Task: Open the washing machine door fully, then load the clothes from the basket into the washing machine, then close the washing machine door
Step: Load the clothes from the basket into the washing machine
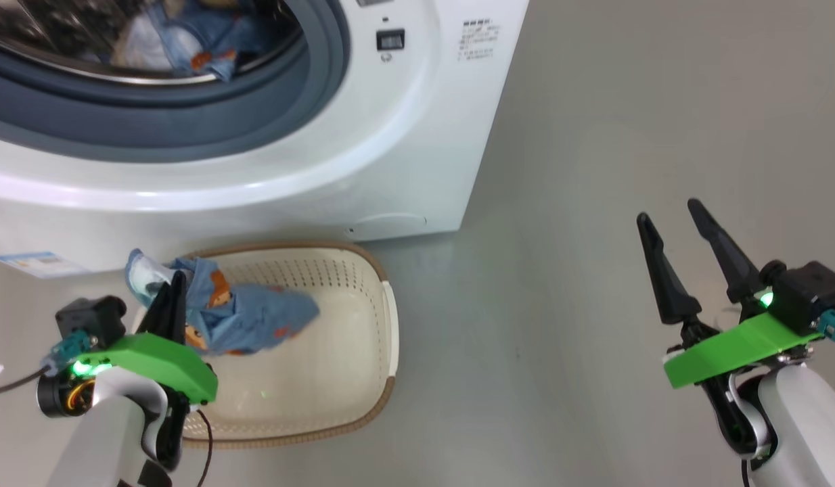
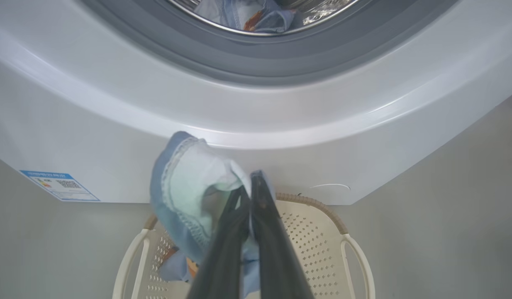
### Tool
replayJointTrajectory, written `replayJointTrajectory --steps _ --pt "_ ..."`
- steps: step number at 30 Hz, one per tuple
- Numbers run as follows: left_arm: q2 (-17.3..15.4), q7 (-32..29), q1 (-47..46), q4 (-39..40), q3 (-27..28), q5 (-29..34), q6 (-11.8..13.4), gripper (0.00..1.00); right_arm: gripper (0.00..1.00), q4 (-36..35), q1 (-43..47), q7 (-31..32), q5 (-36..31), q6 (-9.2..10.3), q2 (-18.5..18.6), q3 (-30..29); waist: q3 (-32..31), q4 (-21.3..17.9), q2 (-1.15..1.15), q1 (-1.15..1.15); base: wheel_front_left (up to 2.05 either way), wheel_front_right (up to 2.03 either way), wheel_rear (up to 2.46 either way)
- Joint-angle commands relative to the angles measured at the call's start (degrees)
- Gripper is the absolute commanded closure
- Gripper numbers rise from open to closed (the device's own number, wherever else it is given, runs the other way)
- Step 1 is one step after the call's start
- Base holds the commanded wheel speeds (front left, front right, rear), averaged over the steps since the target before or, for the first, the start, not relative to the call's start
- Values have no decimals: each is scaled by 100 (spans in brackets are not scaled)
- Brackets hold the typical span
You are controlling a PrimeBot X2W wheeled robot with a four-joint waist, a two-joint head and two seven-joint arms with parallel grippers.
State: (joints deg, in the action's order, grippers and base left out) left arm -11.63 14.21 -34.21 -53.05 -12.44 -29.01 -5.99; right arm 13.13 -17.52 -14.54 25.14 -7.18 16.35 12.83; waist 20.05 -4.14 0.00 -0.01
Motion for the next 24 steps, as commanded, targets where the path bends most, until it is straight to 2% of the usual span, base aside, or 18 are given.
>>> replayJointTrajectory --steps 1,13,24 --pt "-230 78 172 314 232 116 42 100 0 -91 181 -46 48 -31 87 70 -353 89 0 1 0 0 0" --pt "-230 78 1150 1907 665 651 102 100 0 -71 589 -46 55 -31 163 -6 -865 157 0 1 0 0 0" --pt "-188 78 2036 3279 958 800 221 100 0 -96 838 -46 23 -31 168 -125 -1056 208 0 1 0 0 0"
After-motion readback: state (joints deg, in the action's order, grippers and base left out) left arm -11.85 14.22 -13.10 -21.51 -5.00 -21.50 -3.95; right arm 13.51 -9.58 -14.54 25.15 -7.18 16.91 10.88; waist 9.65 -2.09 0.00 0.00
